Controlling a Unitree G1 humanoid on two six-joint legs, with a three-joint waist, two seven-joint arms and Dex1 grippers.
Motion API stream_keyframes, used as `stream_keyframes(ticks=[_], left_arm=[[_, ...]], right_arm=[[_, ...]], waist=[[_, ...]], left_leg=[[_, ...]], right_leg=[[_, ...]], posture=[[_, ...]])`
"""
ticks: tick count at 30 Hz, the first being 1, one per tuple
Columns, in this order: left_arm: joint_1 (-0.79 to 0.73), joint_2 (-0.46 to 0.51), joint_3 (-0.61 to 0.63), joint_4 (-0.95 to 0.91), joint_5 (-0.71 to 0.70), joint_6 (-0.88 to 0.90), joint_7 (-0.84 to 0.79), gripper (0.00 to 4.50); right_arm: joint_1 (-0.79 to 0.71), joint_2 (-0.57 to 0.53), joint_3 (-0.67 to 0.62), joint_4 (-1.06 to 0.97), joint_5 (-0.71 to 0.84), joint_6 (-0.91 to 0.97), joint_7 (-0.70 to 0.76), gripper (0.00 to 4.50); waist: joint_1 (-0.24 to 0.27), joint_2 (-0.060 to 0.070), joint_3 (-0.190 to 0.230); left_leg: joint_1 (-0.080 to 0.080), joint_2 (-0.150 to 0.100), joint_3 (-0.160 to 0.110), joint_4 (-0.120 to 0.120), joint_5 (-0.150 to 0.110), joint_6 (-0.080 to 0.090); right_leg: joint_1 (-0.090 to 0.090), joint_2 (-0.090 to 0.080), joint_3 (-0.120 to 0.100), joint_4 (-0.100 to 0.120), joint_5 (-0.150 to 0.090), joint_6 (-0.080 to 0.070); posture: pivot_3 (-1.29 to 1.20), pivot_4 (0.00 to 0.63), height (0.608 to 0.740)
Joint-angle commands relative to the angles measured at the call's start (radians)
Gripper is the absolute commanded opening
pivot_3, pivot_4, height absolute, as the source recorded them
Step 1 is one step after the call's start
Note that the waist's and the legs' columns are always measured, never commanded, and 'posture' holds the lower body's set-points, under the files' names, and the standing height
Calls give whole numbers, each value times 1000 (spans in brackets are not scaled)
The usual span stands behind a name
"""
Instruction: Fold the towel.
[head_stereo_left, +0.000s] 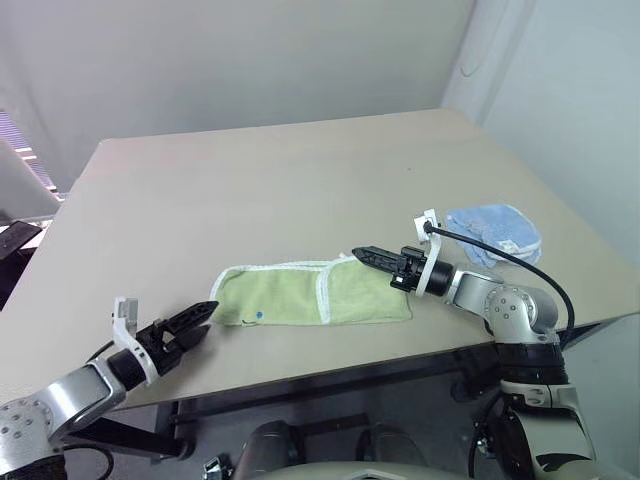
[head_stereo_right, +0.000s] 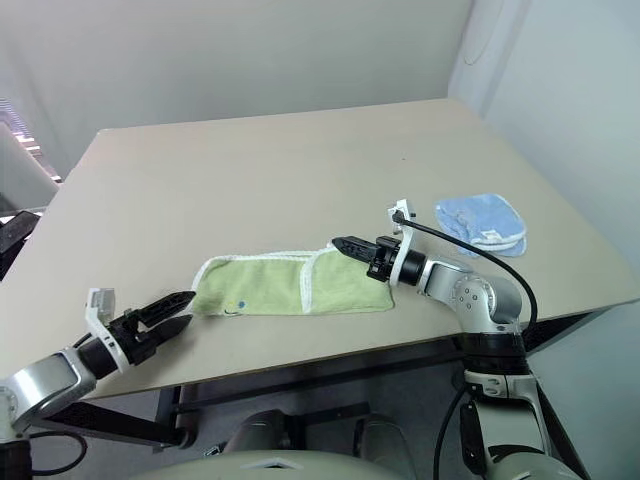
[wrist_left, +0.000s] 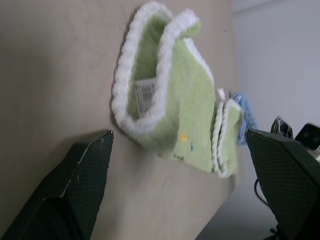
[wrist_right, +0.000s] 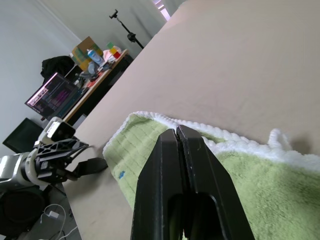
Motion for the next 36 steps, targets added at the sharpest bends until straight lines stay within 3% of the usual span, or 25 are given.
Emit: stream_keyframes(ticks=[1, 5, 7, 11, 13, 15, 16, 17, 18, 19, 20, 21, 22, 23, 24, 27, 30, 36], left_arm=[[-57, -20, -51, 52, 16, -34, 33, 4463], [-105, -37, -74, 95, 23, -50, 50, 4463], [-129, -46, -89, 114, 32, -49, 50, 4463], [-179, -75, -99, 146, 37, -72, 75, 4463], [-190, -83, -109, 146, 47, -76, 77, 4463], [-194, -91, -111, 142, 51, -79, 83, 4463], [-196, -95, -110, 141, 53, -79, 83, 4463], [-198, -100, -107, 141, 55, -83, 86, 4463], [-201, -107, -104, 140, 59, -92, 94, 4290], [-204, -112, -105, 140, 61, -97, 99, 4071], [-206, -114, -108, 138, 64, -100, 98, 3847], [-207, -117, -111, 134, 71, -105, 99, 3494], [-208, -119, -113, 131, 72, -107, 99, 3133], [-210, -121, -114, 127, 70, -107, 96, 2787], [-212, -123, -115, 123, 69, -109, 96, 2429], [-218, -125, -104, 114, 61, -126, 103, 1378], [-220, -120, -96, 114, 53, -130, 103, 171], [-204, -103, -111, 62, 43, -111, 60, 39]], right_arm=[[-3, -2, -28, -23, 12, -14, -12, 0], [3, -4, -32, -30, 9, -19, -22, 0], [7, -6, -39, -31, 6, -24, -31, 0], [12, -2, -46, -29, 2, -34, -48, 0], [16, 2, -41, -35, 0, -39, -52, 0], [19, 5, -36, -35, -4, -44, -57, 0], [19, 5, -34, -34, -7, -47, -59, 0], [19, 6, -35, -32, -7, -48, -61, 0], [19, 6, -38, -30, -6, -50, -64, 0], [18, 7, -42, -28, -6, -51, -67, 0], [18, 8, -47, -25, -7, -56, -71, 0], [16, 9, -50, -22, -9, -58, -75, 0], [15, 9, -53, -18, -8, -57, -78, 0], [14, 9, -54, -15, -8, -56, -79, 0], [13, 9, -55, -13, -9, -57, -79, 0], [12, 9, -54, -10, -17, -66, -78, 0], [7, 10, -53, -3, -22, -72, -78, 0], [21, 4, -16, -9, -56, -103, -53, 0]], waist=[[1, 0, 0], [0, 5, 0], [1, 7, -2], [16, 7, -2], [16, 7, -2], [14, 11, -1], [12, 21, -3], [22, 20, -8], [39, 14, -11], [45, -2, -10], [45, -3, -8], [43, 3, -8], [40, 7, -9], [27, 5, -4], [16, 4, -4], [7, 3, -4], [8, 3, -4], [14, 2, -4]], left_leg=[[0, 0, 0, 0, 0, 0], [-1, -1, 0, -3, 0, 0], [-4, -1, 0, -19, 0, 0], [-5, -2, 21, -33, 1, -1], [-6, -2, 16, -31, 4, -6], [-6, -2, 8, -28, 4, -6], [-7, -1, 2, -29, 4, -6], [-15, 8, 0, -37, 4, -6], [-27, 11, 9, -45, 4, -6], [-15, 9, 23, -55, 6, -9], [-3, -12, 23, -69, 26, -32], [-2, -20, 9, -53, 35, -48], [-4, -19, -13, -30, 43, -62], [4, -17, -54, -8, 37, -56], [5, -18, -63, -8, 28, -46], [4, -18, -61, -13, 20, -33], [4, -20, -57, -12, 19, -27], [5, -19, -55, -13, 19, -26]], right_leg=[[0, -1, -1, 0, 1, -1], [3, 0, -2, -8, 11, 1], [5, 4, -4, -31, 28, 1], [-6, -3, 1, -29, 35, -2], [-9, -4, -3, -31, 39, -4], [-4, -3, -10, -36, 42, -1], [2, 2, -14, -48, 49, 2], [16, 17, -17, -66, 63, -1], [15, 19, -22, -34, 59, -11], [25, 19, -26, 2, 12, -20], [27, 16, -13, 2, -38, -15], [25, 6, -12, 7, -42, -22], [26, 10, -15, 11, -42, -27], [26, 17, -16, 14, -43, -28], [28, 16, -21, 14, -42, -27], [34, 15, -22, 1, -32, -10], [35, 12, -21, -1, -29, -5], [33, 13, -21, 3, -28, -3]], posture=[[0, 0, 724], [0, 0, 724], [0, 0, 724], [0, 0, 724], [0, 0, 724], [0, 0, 724], [0, 0, 724], [0, 0, 724], [0, 0, 724], [0, 0, 724], [0, 0, 724], [0, 0, 724], [0, 0, 724], [0, 0, 724], [0, 0, 724], [0, 0, 724], [0, 0, 724], [0, 0, 724]])
